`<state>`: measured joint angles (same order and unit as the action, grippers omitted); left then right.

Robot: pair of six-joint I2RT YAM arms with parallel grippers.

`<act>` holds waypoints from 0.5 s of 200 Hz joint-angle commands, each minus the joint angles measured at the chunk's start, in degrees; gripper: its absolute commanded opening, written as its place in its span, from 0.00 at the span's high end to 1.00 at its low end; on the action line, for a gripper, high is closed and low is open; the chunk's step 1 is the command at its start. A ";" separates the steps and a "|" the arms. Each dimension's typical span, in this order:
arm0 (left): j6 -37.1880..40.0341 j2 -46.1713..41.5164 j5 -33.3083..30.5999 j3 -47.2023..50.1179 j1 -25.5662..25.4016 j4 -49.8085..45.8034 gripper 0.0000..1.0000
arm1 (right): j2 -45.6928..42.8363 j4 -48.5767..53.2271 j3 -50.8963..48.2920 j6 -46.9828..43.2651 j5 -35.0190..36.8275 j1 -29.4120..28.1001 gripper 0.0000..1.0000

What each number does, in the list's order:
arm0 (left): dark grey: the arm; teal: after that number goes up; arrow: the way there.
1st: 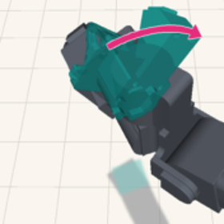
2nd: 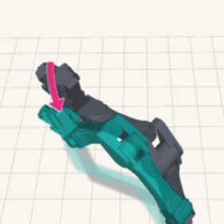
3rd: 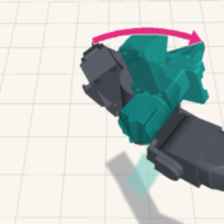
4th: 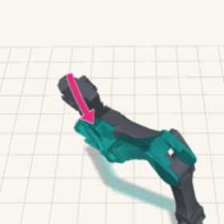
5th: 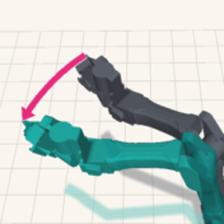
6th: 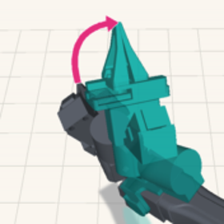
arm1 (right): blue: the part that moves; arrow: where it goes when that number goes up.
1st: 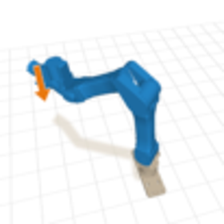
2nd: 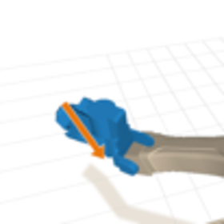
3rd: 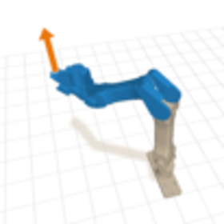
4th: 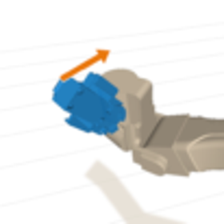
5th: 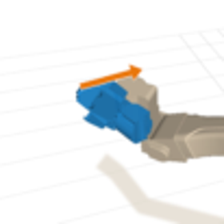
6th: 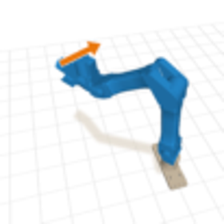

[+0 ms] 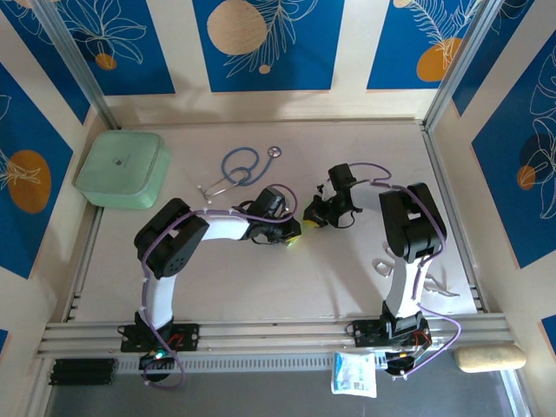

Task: Fold a paper plane with a square sheet of paper (pick it up from the middle)
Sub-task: Fold the wing for the fifth time at the center of the table.

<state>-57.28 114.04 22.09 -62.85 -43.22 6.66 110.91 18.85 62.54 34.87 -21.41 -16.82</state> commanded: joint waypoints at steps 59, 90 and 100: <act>5.08 -1.67 -0.45 0.01 0.46 -10.30 0.92 | 5.53 9.08 3.32 -1.14 8.89 -1.33 0.89; 7.20 -4.25 -0.34 -0.07 0.42 -11.61 0.94 | 6.25 10.30 4.05 -0.94 9.45 -1.46 0.90; 8.02 -4.70 0.58 -0.90 0.33 -10.49 0.94 | 6.39 10.41 4.07 -0.90 9.45 -1.46 0.90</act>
<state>-52.45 112.14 21.80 -63.26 -43.11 0.34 113.21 25.56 67.61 34.46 -19.42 -17.91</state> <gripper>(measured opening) 0.062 0.103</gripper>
